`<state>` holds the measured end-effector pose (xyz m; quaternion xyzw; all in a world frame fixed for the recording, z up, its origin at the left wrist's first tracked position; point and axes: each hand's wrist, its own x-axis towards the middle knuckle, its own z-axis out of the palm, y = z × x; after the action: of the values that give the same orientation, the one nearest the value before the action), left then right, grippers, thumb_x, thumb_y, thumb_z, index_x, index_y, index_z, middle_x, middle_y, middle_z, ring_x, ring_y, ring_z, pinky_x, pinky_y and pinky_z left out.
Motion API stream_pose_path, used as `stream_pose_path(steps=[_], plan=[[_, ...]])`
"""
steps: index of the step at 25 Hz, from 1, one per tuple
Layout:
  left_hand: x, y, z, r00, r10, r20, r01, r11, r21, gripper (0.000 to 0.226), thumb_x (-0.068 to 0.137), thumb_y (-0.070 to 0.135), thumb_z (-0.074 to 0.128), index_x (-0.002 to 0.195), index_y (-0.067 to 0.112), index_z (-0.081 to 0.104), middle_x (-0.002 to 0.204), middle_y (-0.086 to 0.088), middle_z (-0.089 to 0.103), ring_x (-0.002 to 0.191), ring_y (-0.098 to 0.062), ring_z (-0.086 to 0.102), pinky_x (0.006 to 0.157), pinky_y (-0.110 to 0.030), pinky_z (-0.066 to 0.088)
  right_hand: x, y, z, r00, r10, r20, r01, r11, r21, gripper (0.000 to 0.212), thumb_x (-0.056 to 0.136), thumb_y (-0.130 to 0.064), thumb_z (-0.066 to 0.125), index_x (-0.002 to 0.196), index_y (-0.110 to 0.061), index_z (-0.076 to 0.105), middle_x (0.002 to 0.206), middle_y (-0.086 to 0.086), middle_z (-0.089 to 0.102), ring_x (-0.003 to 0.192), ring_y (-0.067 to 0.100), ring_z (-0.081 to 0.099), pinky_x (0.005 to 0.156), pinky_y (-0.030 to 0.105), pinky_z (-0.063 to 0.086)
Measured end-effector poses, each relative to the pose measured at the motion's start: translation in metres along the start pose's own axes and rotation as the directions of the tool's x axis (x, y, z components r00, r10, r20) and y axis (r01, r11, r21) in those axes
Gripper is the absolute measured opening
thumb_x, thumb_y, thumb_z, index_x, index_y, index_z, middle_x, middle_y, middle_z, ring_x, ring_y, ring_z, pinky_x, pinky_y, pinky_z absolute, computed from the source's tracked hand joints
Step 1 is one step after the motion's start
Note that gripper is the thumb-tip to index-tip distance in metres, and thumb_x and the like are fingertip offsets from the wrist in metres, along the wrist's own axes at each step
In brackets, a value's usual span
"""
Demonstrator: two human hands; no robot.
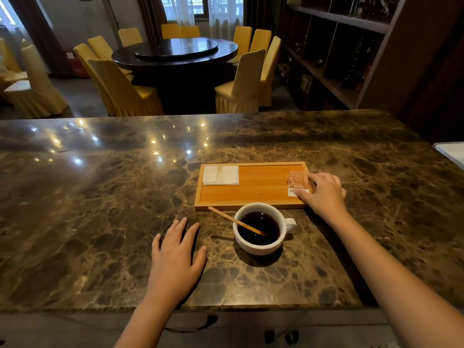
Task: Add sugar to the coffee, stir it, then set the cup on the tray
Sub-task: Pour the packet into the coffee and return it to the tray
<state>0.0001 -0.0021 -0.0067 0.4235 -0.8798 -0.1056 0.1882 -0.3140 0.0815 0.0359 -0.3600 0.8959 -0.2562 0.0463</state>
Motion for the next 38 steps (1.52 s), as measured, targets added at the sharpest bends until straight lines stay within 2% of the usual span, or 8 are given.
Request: stream_pose_path(steps=[9,12,15,22,25,27,32,38], plan=[[0.000,-0.001,0.001,1.000,0.005,0.001,-0.005,1.000,0.007,0.066,0.081,0.055,0.022,0.135,0.023,0.038,0.147,-0.007,0.032,0.137,-0.019,0.018,0.110,-0.051,0.010,-0.008,0.007,0.000,0.992,0.090,-0.090,-0.072,0.979,0.190,0.024,0.081,-0.029,0.067,0.099,-0.013,0.067,0.120,0.008,0.057,0.122,0.029,0.039,0.101,0.048,0.031],[0.000,0.000,0.000,1.000,0.003,0.005,-0.003,1.000,0.003,0.067,0.080,0.056,0.021,0.136,0.023,0.037,0.148,-0.007,0.031,0.137,-0.019,0.017,0.111,-0.051,0.009,-0.013,0.009,-0.005,0.982,0.149,-0.116,-0.094,0.917,0.387,0.016,0.083,-0.027,0.064,0.095,-0.015,0.067,0.100,0.003,0.064,0.099,0.025,0.056,0.087,0.048,0.050],[-0.001,0.000,0.000,1.000,0.000,0.008,0.000,1.000,0.003,0.068,0.079,0.057,0.020,0.136,0.023,0.036,0.148,-0.007,0.030,0.138,-0.018,0.016,0.111,-0.050,0.008,-0.022,0.000,-0.018,0.967,0.225,-0.116,-0.110,0.785,0.610,0.007,0.087,-0.019,0.060,0.090,-0.015,0.065,0.087,0.000,0.064,0.080,0.016,0.061,0.071,0.035,0.055],[-0.001,0.001,-0.001,1.000,0.003,0.009,-0.003,1.000,0.007,0.069,0.079,0.057,0.018,0.136,0.023,0.036,0.148,-0.007,0.030,0.138,-0.018,0.016,0.111,-0.050,0.009,-0.051,-0.015,-0.032,0.970,0.181,0.163,-0.208,0.265,0.942,0.009,0.088,-0.010,0.058,0.086,-0.018,0.063,0.089,0.007,0.070,0.073,0.015,0.066,0.068,0.026,0.053],[-0.001,0.002,-0.001,1.000,0.009,-0.002,-0.009,1.000,-0.003,0.069,0.079,0.057,0.019,0.136,0.022,0.037,0.147,-0.008,0.031,0.137,-0.019,0.017,0.111,-0.050,0.010,-0.062,-0.023,-0.034,0.990,0.056,0.132,-0.143,0.337,0.931,0.012,0.087,-0.007,0.057,0.085,-0.018,0.062,0.078,0.004,0.066,0.059,0.007,0.061,0.056,0.017,0.050],[-0.001,0.001,-0.001,1.000,0.011,-0.002,-0.011,1.000,-0.004,0.069,0.079,0.057,0.019,0.136,0.022,0.037,0.148,-0.008,0.031,0.138,-0.019,0.017,0.111,-0.050,0.009,-0.067,-0.029,-0.038,0.997,-0.044,0.066,-0.036,0.490,0.871,0.011,0.086,-0.006,0.059,0.085,-0.017,0.063,0.076,0.002,0.065,0.055,0.002,0.060,0.052,0.012,0.049],[-0.001,0.001,-0.002,1.000,0.008,0.013,-0.007,1.000,-0.005,0.057,0.088,0.051,0.032,0.137,0.023,0.034,0.149,-0.008,0.029,0.138,-0.019,0.014,0.112,-0.050,0.008,-0.073,-0.043,-0.050,0.953,-0.300,-0.053,0.277,0.782,0.558,0.010,0.084,-0.011,0.063,0.091,-0.017,0.067,0.084,-0.008,0.065,0.077,0.006,0.061,0.067,0.014,0.050],[-0.002,0.001,-0.001,1.000,0.014,0.002,-0.014,1.000,-0.020,0.051,0.091,0.040,0.044,0.138,0.023,0.033,0.149,-0.007,0.027,0.138,-0.018,0.013,0.112,-0.049,0.007,-0.080,-0.054,-0.053,0.875,-0.479,-0.077,0.477,0.822,0.310,0.010,0.084,-0.010,0.063,0.091,-0.016,0.067,0.077,-0.017,0.057,0.070,-0.003,0.052,0.064,0.003,0.041]])
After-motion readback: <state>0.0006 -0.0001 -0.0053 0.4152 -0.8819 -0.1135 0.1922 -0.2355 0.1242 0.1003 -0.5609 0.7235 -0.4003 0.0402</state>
